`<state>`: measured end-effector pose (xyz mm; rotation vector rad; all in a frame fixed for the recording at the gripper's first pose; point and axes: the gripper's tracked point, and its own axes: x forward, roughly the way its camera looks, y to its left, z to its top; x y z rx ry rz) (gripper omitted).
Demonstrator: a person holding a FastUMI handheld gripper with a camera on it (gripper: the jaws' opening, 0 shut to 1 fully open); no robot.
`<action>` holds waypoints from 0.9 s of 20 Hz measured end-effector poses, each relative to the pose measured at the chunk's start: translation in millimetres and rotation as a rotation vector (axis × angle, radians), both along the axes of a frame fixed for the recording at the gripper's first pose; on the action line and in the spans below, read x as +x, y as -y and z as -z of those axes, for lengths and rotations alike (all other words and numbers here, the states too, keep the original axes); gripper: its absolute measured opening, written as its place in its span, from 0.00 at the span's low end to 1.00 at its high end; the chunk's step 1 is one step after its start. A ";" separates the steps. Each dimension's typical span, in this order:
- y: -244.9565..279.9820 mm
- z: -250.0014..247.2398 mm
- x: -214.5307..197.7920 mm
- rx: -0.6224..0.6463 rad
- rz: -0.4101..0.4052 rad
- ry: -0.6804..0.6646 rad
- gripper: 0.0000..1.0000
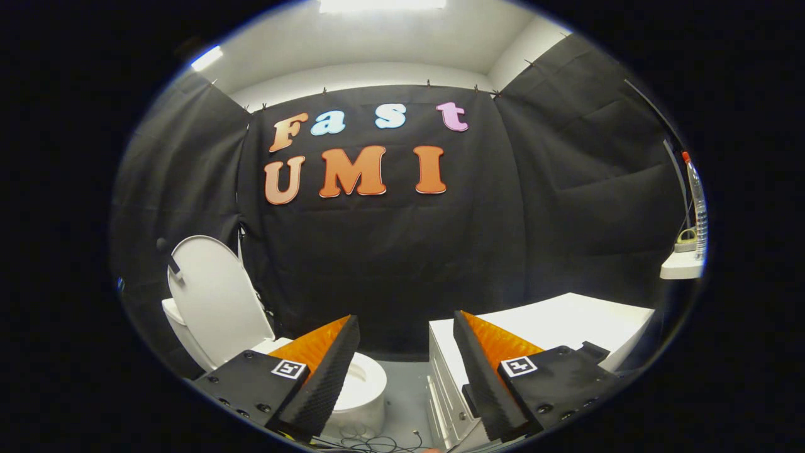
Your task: Open the toilet lid.
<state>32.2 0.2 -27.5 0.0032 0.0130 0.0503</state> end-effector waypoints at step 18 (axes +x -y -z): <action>15.7 1.9 2.3 -0.049 0.052 0.014 0.97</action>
